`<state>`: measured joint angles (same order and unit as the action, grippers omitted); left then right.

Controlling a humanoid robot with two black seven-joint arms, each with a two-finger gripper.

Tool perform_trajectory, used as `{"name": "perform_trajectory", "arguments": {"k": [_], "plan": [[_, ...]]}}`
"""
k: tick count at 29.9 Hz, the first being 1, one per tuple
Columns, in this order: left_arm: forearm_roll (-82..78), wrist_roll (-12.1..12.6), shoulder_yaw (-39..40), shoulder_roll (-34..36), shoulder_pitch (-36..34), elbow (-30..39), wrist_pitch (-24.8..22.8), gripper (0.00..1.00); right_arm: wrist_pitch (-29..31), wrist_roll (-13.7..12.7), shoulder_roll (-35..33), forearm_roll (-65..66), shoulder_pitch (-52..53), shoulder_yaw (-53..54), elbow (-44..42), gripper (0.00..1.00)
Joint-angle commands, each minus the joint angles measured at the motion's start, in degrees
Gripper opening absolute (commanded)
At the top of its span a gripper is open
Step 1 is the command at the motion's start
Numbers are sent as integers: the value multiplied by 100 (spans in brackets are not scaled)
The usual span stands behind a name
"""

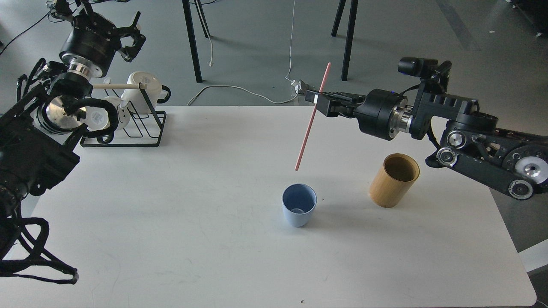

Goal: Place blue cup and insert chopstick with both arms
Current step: 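Carry the straw over the blue cup and lower it inside with the right gripper, then release the straw and retract the right gripper away from the cups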

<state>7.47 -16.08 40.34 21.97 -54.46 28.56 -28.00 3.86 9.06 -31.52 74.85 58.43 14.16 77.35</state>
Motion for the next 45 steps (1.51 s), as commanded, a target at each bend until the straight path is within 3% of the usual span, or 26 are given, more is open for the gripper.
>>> {"name": "perform_trajectory", "arguments": {"k": [1, 13, 23, 27, 30, 31, 32, 37, 42, 45], "plan": [[0, 0, 0, 0, 5, 0, 0, 100, 0, -1, 120, 38, -148, -194, -80, 0], [0, 0, 0, 0, 5, -44, 0, 100, 0, 8, 234, 99, -482, -397, -273, 6], [0, 0, 0, -9, 5, -123, 0, 100, 0, 8, 252, 179, -728, -397, -273, 24], [0, 0, 8, -9, -3, -123, 0, 100, 0, 8, 226, 135, -746, -362, -247, 44], [0, 0, 8, 0, -3, -123, 0, 100, -26, 52, 182, 65, -737, -160, -220, 72], [0, 0, 8, 0, -12, -123, 0, 100, -26, 70, 181, 47, -737, 84, -229, 93], [0, 0, 8, 0, -12, -123, 0, 100, -17, 70, 173, 47, -754, 348, -238, 100], [0, 0, 0, 0, -30, -132, 0, 100, 53, 61, 138, -207, -834, 1517, -299, 99], [0, 0, 8, -9, -30, -132, 0, 100, 53, 87, 208, -1524, -842, 2581, -755, 100], [0, -9, 17, -18, -39, -149, 0, 100, 79, 341, 217, -2559, -851, 2969, -1054, 100]]}}
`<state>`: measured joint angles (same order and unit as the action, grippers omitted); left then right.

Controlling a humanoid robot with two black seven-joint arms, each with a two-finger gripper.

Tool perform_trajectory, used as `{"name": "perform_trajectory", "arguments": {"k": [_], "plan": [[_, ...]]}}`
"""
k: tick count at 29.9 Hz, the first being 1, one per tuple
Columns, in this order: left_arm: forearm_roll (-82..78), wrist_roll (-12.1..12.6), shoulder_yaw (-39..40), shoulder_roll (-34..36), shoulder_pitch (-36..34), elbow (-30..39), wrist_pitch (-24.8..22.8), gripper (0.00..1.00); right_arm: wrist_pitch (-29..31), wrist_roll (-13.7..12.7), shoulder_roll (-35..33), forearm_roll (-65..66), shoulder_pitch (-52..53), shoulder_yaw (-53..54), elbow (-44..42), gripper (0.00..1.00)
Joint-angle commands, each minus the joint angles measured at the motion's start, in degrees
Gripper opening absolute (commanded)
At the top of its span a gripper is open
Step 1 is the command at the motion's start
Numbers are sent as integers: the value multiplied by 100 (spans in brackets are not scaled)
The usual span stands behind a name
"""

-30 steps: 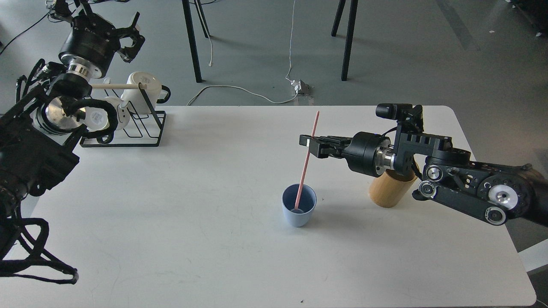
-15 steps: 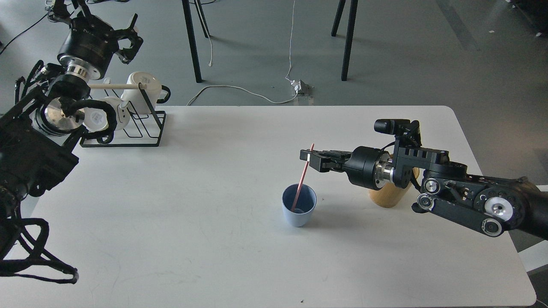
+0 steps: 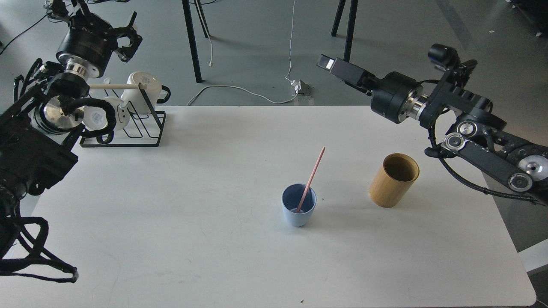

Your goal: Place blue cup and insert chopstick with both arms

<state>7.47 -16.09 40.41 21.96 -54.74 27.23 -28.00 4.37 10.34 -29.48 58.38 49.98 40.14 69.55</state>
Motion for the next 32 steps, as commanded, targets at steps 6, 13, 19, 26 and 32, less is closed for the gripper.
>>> {"name": "perform_trajectory", "arguments": {"k": [6, 13, 19, 26, 32], "plan": [[8, -44, 19, -16, -54, -24, 0, 100, 634, 434, 4, -3418, 3, 644, -1074, 100], [26, -44, 72, -25, -54, -24, 0, 100, 1617, 531, 13, -5475, -348, 917, -1734, 100], [35, -35, 99, -51, -28, -24, 0, 100, 2041, 478, 179, -6461, -410, 952, -2595, 100], [377, -53, 99, -104, 156, 55, 0, 100, 2191, 469, 557, -6585, -358, 1189, -3255, 100], [421, -44, 90, -69, 227, -68, 0, 100, 2191, 443, 540, -6550, -296, 1119, -3185, 100]]}}
